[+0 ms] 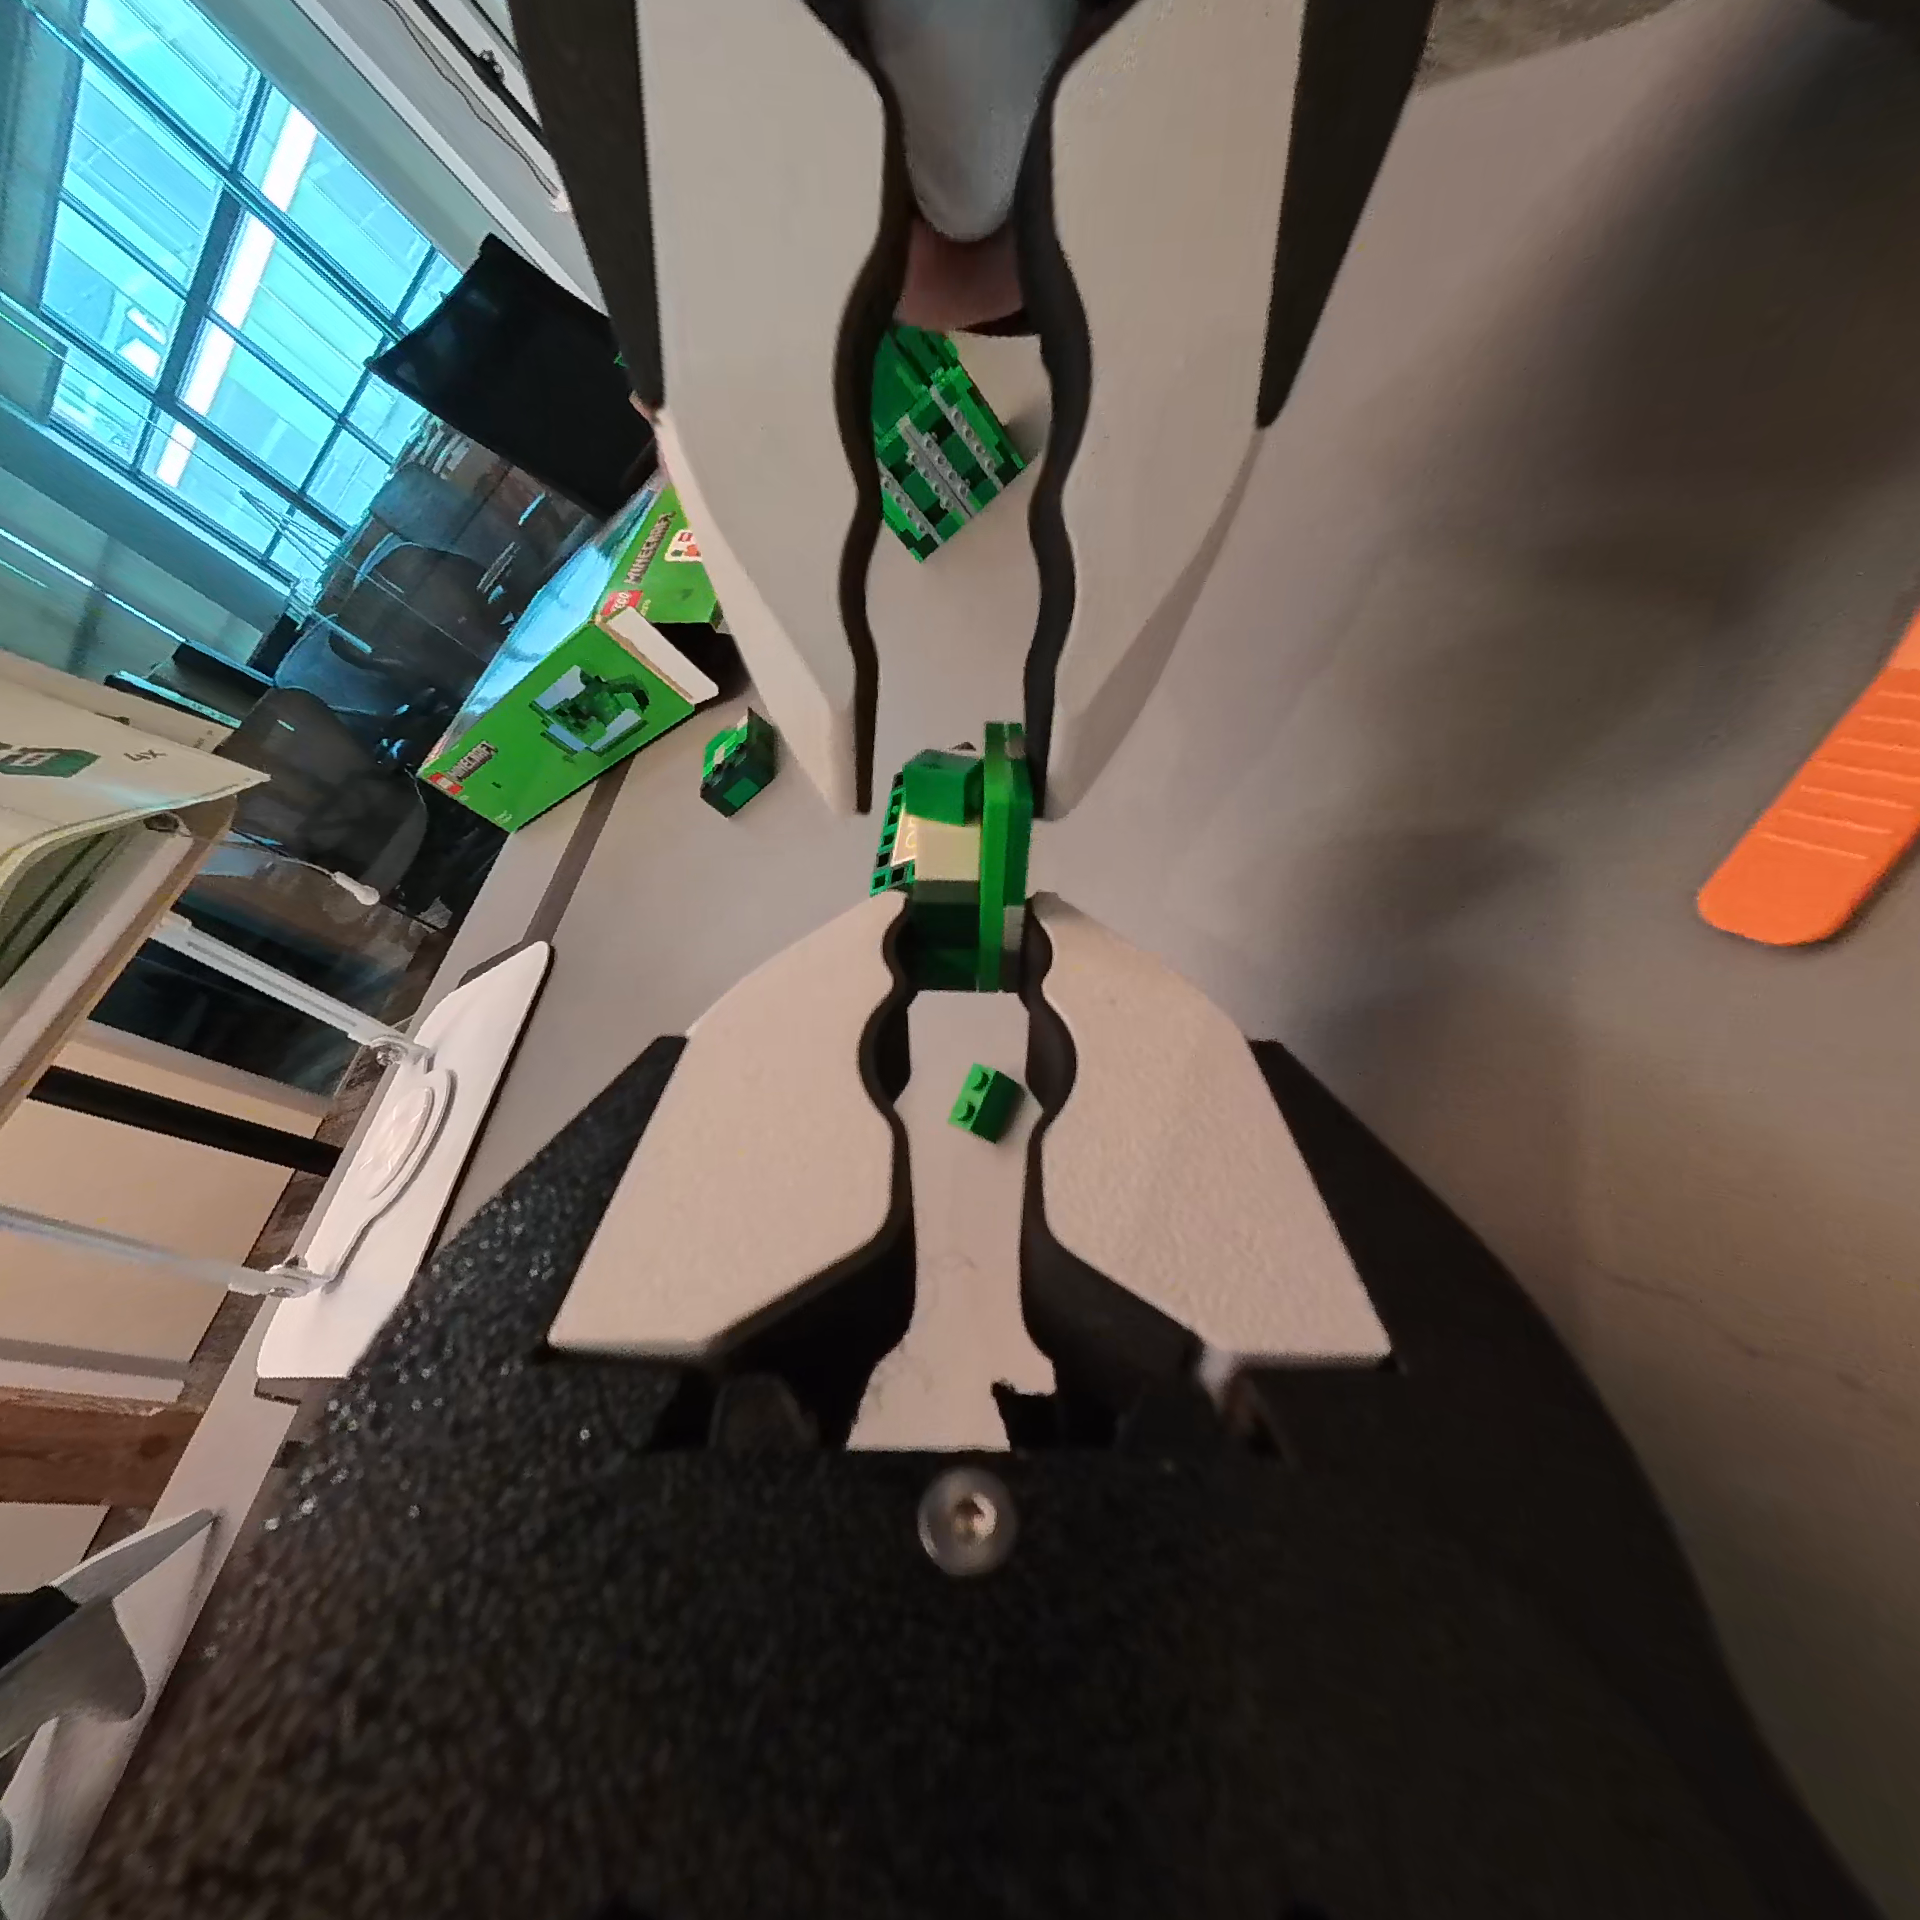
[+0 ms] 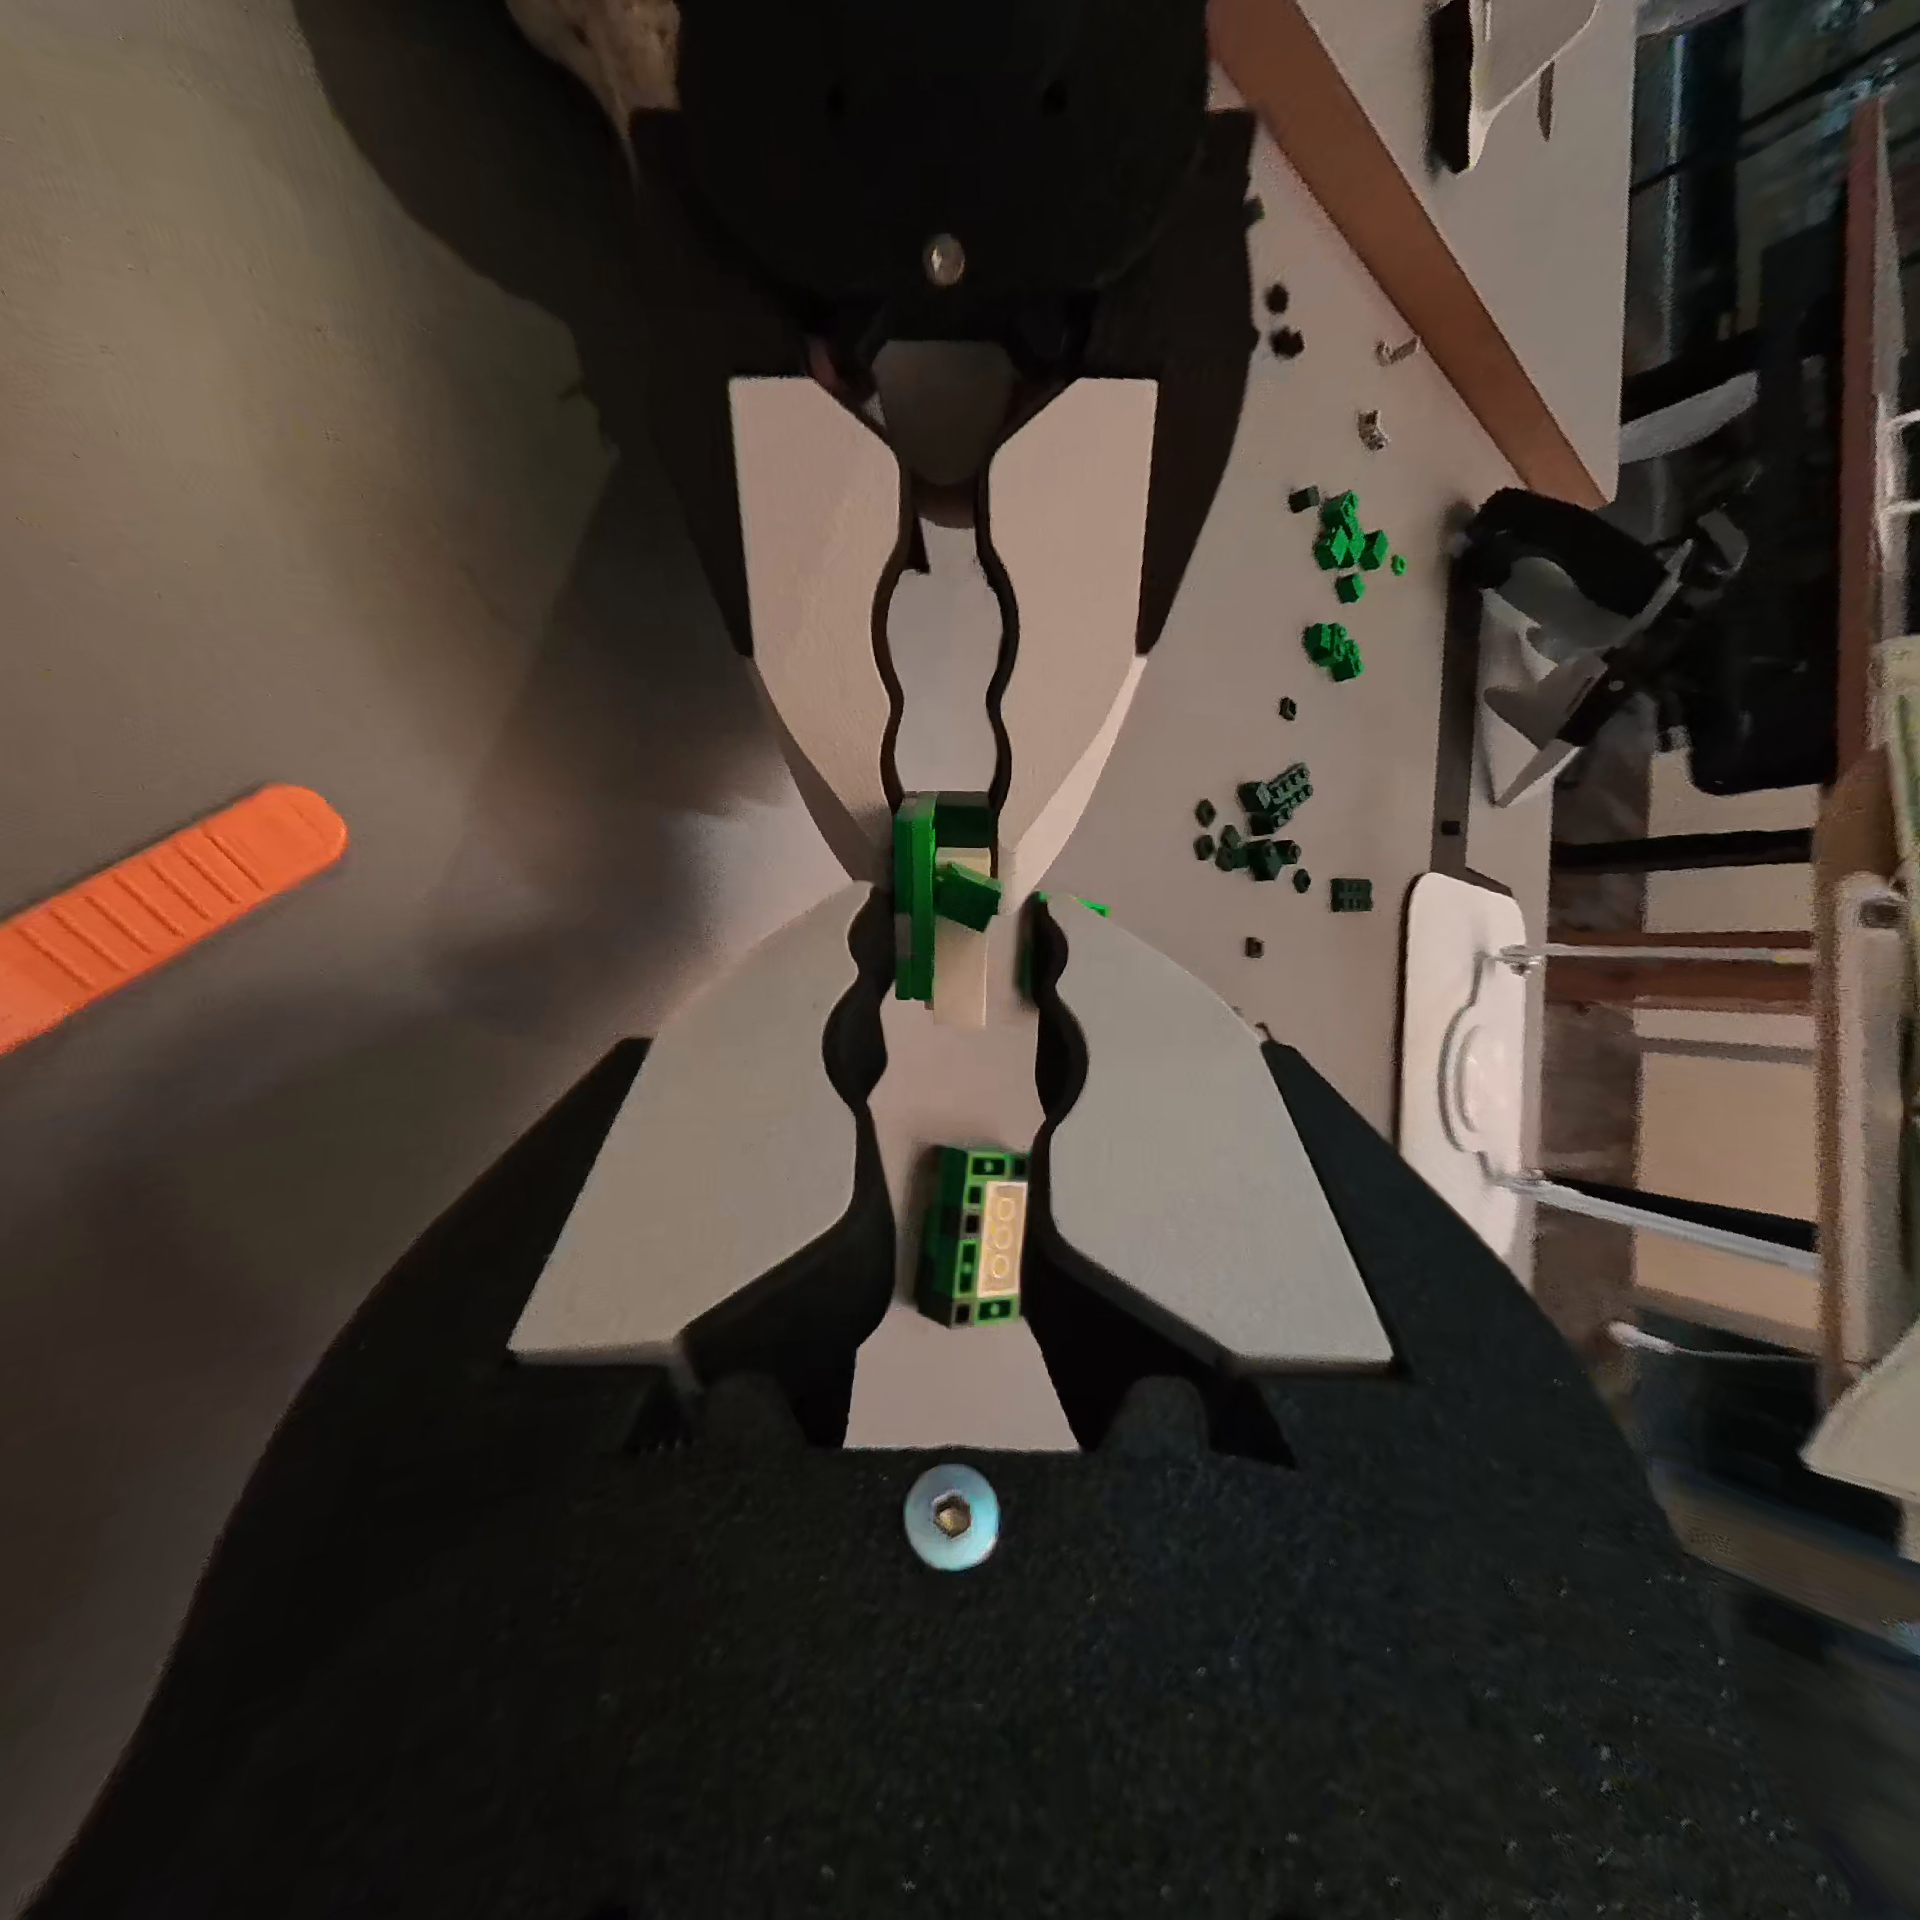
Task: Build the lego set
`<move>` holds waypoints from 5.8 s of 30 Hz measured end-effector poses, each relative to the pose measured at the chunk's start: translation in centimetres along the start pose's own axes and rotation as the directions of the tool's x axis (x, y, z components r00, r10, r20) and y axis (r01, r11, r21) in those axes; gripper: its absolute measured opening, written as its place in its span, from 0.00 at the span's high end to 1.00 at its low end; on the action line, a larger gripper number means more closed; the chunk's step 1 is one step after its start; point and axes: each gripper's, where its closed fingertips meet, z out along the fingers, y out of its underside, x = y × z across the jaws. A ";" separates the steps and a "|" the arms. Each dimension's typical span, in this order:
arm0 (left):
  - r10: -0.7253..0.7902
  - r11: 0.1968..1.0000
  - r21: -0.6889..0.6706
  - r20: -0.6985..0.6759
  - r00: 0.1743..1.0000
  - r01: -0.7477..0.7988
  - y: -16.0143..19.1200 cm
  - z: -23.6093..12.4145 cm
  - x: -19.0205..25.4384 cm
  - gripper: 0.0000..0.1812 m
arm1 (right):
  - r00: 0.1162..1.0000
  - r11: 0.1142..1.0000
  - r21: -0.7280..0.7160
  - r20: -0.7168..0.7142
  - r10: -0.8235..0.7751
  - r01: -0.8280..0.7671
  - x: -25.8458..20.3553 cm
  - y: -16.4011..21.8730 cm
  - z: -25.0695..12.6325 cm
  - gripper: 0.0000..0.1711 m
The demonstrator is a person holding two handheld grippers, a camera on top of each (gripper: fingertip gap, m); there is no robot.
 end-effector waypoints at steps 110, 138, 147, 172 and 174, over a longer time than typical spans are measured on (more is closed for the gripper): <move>0.257 0.905 -0.419 0.679 0.688 0.075 7.5 -4.8 -10.7 0.91 | 0.330 0.349 -0.032 -0.421 0.845 -0.936 7.0 49.6 -14.7 0.80; 0.151 0.954 -0.289 0.680 0.718 0.073 6.2 -4.5 -10.3 0.91 | 0.324 0.362 0.020 -0.403 0.856 -0.932 3.6 44.7 -15.2 0.87; 0.147 0.957 -0.282 0.661 0.736 0.062 6.2 -4.2 -10.1 0.91 | 0.426 0.529 0.078 -0.499 0.754 -0.845 4.0 42.6 -17.0 0.96; 0.542 0.833 -0.322 0.319 0.777 -0.449 5.7 0.0 -6.3 0.91 | 0.861 0.887 0.056 0.277 0.428 -0.459 -3.4 6.1 2.5 0.90; 0.545 0.832 -0.310 0.309 0.779 -0.460 5.5 0.2 -6.0 0.91 | 0.850 0.879 -0.017 0.249 0.465 -0.476 -3.3 6.6 2.0 0.81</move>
